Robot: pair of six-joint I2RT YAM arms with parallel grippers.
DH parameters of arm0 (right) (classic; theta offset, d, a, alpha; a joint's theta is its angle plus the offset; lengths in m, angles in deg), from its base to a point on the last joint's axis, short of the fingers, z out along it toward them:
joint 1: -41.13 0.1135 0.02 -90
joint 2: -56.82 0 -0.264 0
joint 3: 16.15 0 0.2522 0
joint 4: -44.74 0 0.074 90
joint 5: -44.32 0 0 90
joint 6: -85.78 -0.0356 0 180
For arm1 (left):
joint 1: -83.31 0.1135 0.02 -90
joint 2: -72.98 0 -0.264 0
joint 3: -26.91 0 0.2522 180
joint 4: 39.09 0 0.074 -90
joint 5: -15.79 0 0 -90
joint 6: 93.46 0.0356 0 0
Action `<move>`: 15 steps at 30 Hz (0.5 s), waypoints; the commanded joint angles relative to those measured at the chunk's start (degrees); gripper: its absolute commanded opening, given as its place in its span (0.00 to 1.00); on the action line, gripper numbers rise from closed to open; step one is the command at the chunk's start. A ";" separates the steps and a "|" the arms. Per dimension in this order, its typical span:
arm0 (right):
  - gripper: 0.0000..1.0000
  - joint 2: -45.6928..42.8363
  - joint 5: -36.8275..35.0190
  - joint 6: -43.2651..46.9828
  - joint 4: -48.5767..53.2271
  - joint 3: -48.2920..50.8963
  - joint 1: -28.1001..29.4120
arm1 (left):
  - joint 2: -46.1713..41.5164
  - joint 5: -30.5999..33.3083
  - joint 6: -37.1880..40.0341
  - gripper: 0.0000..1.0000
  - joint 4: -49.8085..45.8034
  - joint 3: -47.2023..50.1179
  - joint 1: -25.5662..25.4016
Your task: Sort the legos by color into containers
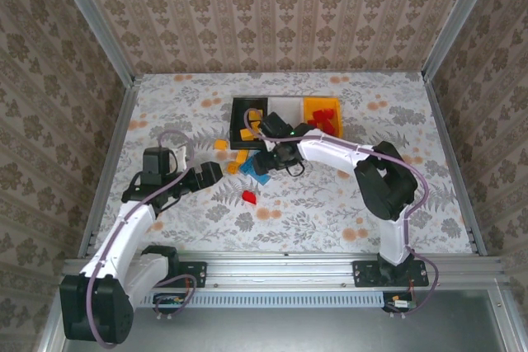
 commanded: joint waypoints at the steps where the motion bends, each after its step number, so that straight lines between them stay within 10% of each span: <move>1: 0.73 1.83 0.39 1.40 -0.92 -0.14 -0.03 | -1.00 1.28 2.06 1.00 1.26 0.70 0.47; 15: 0.69 8.11 2.07 1.46 0.14 -5.05 1.65 | 0.22 0.68 1.85 1.00 0.97 0.62 1.00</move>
